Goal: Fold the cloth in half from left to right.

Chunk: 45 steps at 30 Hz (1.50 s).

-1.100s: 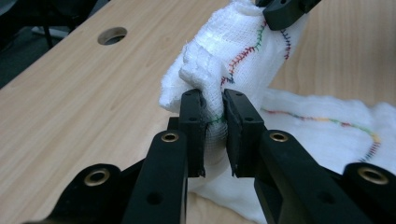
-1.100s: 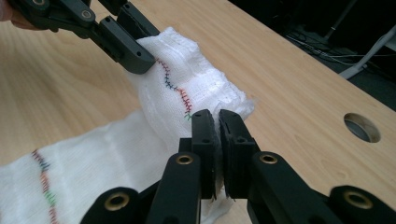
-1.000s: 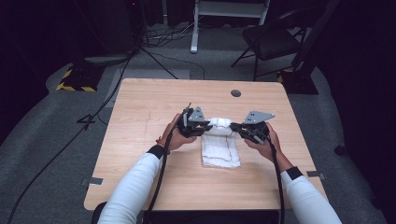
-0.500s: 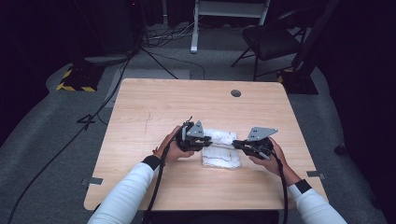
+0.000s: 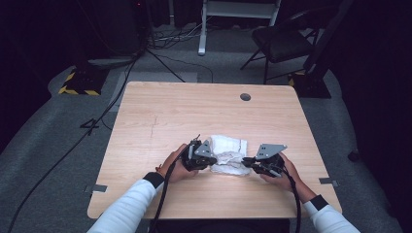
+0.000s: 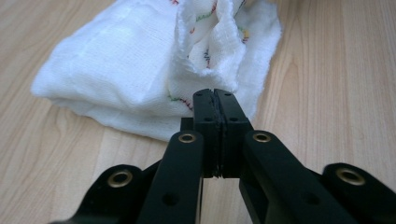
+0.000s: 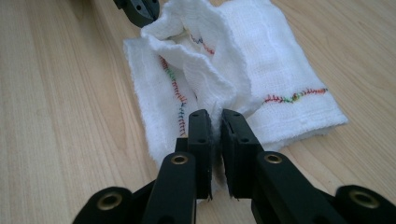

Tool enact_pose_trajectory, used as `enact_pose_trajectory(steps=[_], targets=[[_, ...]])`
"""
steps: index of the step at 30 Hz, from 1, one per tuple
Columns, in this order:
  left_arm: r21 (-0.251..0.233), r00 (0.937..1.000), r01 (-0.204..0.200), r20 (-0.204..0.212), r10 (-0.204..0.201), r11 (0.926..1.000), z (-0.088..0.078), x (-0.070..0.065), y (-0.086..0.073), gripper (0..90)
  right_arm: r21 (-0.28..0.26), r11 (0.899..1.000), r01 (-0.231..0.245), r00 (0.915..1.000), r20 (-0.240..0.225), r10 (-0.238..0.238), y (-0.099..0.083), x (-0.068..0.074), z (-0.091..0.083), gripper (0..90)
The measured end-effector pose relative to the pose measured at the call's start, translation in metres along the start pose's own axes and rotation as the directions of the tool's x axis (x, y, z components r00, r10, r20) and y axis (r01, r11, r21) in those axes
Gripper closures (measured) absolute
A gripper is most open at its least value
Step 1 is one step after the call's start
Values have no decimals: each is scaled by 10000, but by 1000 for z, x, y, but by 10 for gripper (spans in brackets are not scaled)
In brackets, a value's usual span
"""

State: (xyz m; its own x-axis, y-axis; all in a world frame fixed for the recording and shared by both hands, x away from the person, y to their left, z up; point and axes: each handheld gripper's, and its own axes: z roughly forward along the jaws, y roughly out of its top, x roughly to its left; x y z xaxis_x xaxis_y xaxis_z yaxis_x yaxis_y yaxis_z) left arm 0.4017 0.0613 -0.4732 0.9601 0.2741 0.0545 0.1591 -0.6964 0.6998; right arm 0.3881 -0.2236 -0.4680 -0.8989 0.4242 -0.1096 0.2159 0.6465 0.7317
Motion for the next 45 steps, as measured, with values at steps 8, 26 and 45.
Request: enact_pose_trajectory(steps=[8, 26, 45], targets=[[258, 9999, 41, 123, -44, 9997, 3, -2, -5, 890, 118, 9997, -215, 9997, -106, 216, -13, 1, -2, 805], [-164, 9972, 693, -274, -698, 9975, 8, -5, 7, 426, 235, 9994, -269, 9996, 115, 267, -21, 5, -4, 758], [922, 9974, -445, -520, 494, 9947, 9, -19, -7, 854, 563, 9983, 179, 9997, 152, -187, -25, 11, 3, 865]])
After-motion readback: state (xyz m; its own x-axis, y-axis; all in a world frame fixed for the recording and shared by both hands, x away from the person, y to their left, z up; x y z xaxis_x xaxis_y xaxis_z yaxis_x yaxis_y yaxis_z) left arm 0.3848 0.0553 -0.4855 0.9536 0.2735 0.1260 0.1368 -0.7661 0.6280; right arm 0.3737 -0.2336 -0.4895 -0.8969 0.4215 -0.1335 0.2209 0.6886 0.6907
